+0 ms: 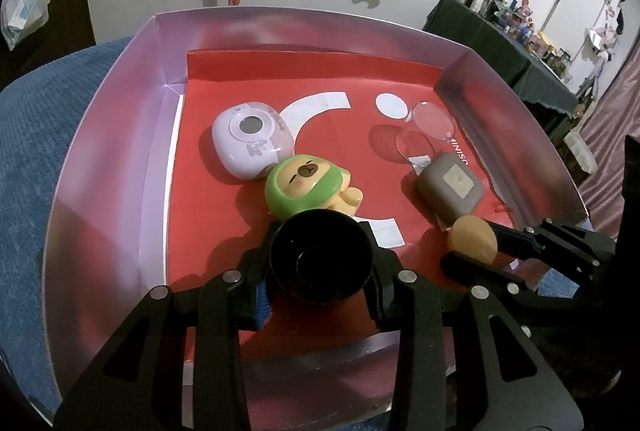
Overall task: Organize rigid objects
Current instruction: 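Carry the black cup and orange puff into the red box with both grippers, then lower the black cup and orange puff onto the box floor and open both grippers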
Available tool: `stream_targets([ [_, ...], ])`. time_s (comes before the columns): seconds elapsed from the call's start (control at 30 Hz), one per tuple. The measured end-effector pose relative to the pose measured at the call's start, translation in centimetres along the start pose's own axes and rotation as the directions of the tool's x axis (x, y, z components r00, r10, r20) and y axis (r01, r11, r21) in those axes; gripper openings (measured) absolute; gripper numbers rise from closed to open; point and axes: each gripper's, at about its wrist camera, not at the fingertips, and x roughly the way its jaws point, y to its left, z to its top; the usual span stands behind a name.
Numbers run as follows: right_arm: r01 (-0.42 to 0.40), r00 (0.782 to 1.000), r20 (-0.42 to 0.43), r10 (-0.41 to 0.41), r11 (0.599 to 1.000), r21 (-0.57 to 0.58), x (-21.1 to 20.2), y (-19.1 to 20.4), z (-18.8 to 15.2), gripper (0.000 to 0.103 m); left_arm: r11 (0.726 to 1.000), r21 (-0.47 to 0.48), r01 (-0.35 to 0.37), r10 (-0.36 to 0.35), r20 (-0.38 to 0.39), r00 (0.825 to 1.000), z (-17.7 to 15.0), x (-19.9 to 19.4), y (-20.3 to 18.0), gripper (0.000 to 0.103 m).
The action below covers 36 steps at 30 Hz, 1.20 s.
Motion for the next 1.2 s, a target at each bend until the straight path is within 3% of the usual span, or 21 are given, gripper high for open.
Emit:
stream_targets([
  [0.53,0.076,0.997,0.029,-0.078,0.996,0.044,1.1,-1.8,0.8,0.04,1.0,0.0,-0.008,0.008,0.003,1.0,0.1,0.0,-0.1,0.034],
  [1.2,0.067,0.997,0.029,-0.069,0.996,0.055,1.0,-1.8,0.8,0.04,0.999,0.013,-0.043,0.043,-0.002,0.999,0.0,0.0,-0.7,0.037],
])
